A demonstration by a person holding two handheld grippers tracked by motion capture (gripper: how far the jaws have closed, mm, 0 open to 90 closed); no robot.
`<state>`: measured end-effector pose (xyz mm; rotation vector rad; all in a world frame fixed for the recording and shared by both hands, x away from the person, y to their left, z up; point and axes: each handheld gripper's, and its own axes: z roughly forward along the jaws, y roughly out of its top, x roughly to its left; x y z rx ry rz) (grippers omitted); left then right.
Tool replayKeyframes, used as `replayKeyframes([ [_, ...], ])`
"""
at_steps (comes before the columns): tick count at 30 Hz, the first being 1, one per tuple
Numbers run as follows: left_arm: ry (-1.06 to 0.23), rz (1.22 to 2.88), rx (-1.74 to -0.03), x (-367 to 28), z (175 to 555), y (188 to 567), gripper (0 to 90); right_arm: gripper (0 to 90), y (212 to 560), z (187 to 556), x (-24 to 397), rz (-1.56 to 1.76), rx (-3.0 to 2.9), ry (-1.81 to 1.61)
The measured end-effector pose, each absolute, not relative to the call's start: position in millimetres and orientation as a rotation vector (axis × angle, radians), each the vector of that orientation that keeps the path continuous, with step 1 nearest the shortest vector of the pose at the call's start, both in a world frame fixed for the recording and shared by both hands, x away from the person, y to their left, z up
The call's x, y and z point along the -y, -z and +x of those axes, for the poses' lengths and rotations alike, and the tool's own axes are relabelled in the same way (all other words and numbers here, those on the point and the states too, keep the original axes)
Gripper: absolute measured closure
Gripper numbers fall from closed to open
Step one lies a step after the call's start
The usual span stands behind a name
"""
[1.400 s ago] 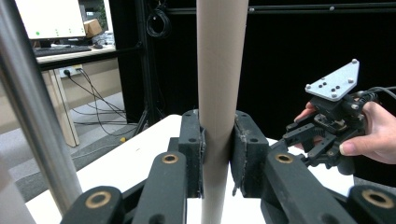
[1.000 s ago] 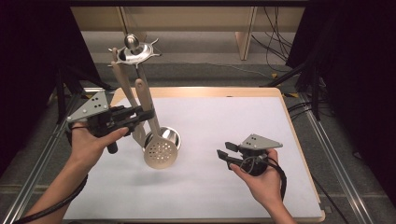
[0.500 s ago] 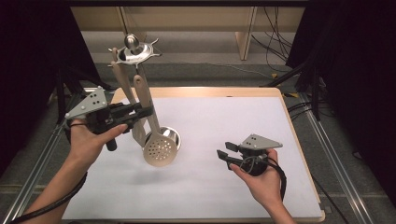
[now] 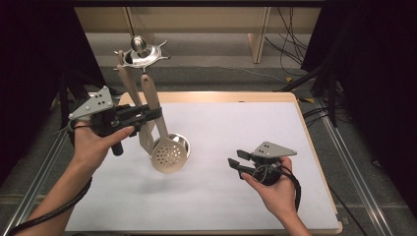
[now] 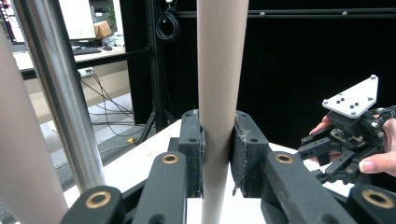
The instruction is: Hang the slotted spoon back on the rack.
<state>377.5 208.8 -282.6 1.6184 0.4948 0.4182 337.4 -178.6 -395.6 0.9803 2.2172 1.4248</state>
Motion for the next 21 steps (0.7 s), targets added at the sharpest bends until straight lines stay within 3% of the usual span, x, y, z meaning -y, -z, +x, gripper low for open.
replayKeyframes([
  [21,-0.391,1.635,-0.492,-210.7,387.6,277.6,75.3,55.5,395.8,337.6,179.5,0.996,-2.208,-1.406],
])
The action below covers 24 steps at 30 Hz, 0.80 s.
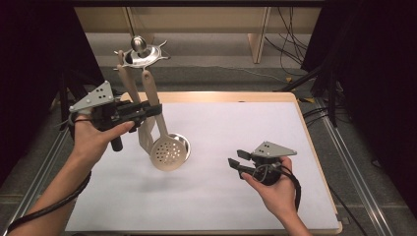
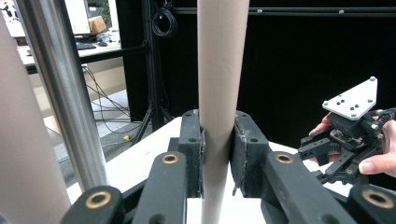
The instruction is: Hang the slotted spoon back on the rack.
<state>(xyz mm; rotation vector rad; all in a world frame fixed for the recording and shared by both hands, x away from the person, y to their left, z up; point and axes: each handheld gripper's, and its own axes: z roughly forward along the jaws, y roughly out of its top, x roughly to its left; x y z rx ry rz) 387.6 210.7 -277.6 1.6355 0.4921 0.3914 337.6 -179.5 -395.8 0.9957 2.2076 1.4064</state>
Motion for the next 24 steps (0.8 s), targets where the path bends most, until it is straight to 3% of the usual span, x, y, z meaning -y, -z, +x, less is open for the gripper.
replayKeyframes([
  [24,-0.37,1.637,-0.494,-214.2,390.8,274.6,75.4,54.6,397.5,338.9,179.8,1.013,-2.231,-1.409],
])
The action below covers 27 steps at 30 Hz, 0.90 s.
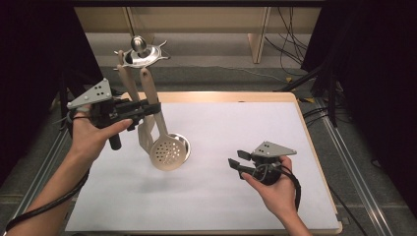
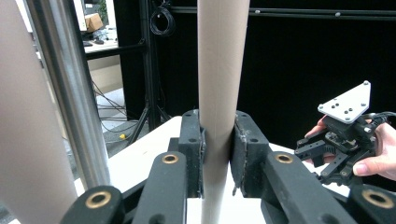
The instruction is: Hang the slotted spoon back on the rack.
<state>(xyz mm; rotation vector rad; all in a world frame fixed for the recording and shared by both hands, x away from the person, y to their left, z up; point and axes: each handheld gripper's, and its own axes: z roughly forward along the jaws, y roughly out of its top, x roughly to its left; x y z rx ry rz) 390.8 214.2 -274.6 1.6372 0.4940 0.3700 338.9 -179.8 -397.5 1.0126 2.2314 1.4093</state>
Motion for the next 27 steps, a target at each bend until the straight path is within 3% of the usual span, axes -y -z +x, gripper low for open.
replayKeyframes([
  [27,-0.362,1.637,-0.508,-217.3,396.3,276.4,75.4,54.7,397.5,338.2,180.4,1.039,-2.235,-1.392],
])
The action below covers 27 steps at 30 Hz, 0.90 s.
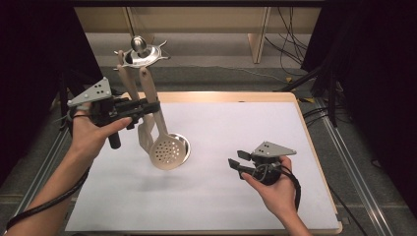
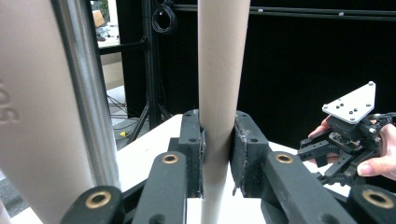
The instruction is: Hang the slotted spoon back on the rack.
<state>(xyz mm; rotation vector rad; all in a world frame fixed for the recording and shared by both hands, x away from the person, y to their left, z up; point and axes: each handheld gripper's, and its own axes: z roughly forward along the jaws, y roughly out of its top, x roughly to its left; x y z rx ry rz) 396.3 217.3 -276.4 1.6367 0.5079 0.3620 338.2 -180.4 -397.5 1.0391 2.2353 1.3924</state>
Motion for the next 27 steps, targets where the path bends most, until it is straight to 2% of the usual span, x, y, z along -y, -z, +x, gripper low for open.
replayKeyframes([
  [27,-0.37,1.638,-0.528,-220.2,405.9,276.4,75.2,54.6,397.8,337.2,179.9,1.048,-2.228,-1.397],
])
